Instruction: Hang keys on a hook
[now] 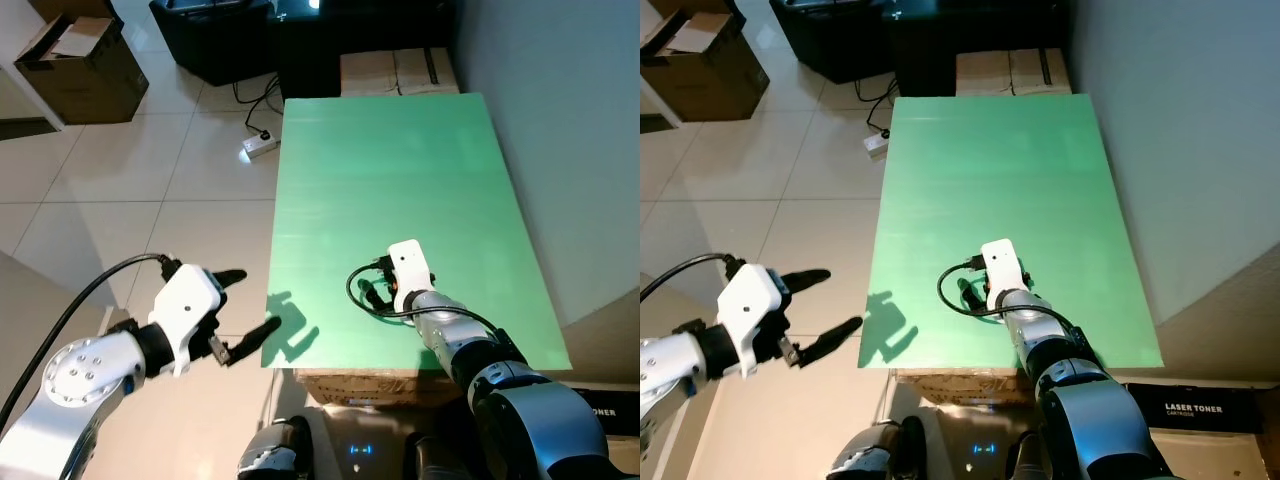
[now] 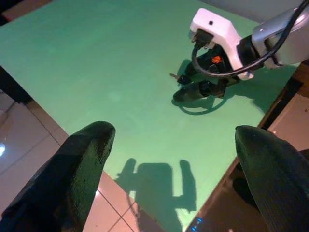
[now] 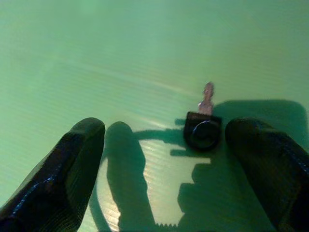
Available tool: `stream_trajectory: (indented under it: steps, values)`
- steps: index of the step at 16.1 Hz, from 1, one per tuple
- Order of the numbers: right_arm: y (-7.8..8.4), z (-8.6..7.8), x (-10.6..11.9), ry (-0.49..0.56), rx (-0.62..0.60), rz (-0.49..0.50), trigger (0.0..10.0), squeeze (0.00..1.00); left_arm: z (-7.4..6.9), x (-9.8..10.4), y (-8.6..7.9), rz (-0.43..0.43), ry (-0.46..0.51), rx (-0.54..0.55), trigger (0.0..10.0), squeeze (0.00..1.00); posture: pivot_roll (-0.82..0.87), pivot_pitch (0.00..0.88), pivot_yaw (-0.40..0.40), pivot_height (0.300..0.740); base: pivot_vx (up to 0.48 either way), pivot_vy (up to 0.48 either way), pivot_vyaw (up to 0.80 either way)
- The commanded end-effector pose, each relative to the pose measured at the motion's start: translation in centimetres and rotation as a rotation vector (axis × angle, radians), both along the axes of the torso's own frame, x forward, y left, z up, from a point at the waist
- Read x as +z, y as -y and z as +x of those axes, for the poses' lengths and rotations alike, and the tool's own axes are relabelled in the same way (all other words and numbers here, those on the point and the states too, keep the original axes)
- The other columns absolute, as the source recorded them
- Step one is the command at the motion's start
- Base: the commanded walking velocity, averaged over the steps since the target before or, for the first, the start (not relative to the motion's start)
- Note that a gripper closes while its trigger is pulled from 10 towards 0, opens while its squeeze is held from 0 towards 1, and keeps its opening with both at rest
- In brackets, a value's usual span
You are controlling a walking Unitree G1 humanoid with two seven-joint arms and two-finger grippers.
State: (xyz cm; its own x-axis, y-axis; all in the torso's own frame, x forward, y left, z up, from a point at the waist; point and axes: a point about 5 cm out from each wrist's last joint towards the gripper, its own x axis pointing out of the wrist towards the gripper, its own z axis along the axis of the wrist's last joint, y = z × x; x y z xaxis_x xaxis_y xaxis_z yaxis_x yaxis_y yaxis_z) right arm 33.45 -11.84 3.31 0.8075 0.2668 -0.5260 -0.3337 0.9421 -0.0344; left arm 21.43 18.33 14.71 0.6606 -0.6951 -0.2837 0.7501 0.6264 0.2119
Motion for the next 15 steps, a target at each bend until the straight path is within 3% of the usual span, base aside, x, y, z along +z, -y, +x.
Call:
stream_trajectory:
  steps: [1,4,5,6,7,15]
  values:
    - [-0.4,-0.3,-0.4,-0.035,0.004,0.005,10.0,0.00,-0.3,0.4,-0.5,0.021,-0.004,0.004,10.0,0.00,0.27,0.260,0.137,0.740,0.000,0.000,0.00]
    - [-0.5,-0.5,-0.7,-0.054,0.004,-0.006,10.0,0.00,-1.1,0.7,-1.1,0.038,-0.024,0.005,10.0,0.00,0.29,0.270,0.142,0.740,0.000,0.000,0.00]
    - [-0.5,-0.5,-0.7,-0.055,0.005,-0.009,7.3,0.00,-1.4,0.8,-1.3,0.043,-0.030,0.005,10.0,0.00,0.30,0.274,0.145,0.740,0.000,0.000,0.00]
    - [-0.4,-0.5,-0.7,-0.055,-0.002,-0.012,3.1,0.00,-1.4,0.8,-1.3,0.045,-0.032,0.005,10.0,0.00,0.30,0.276,0.146,0.740,0.000,0.000,0.00]
    - [-0.3,-0.5,-0.7,-0.055,-0.009,-0.014,0.0,0.00,-1.4,0.8,-1.2,0.047,-0.033,0.004,10.0,0.00,0.30,0.283,0.145,0.740,0.000,0.000,0.00]
    - [0.2,-0.6,-0.9,-0.059,-0.036,-0.017,0.0,0.00,-1.1,0.6,-1.0,0.049,-0.045,0.003,10.0,0.00,0.29,0.274,0.154,0.740,0.000,0.000,0.00]
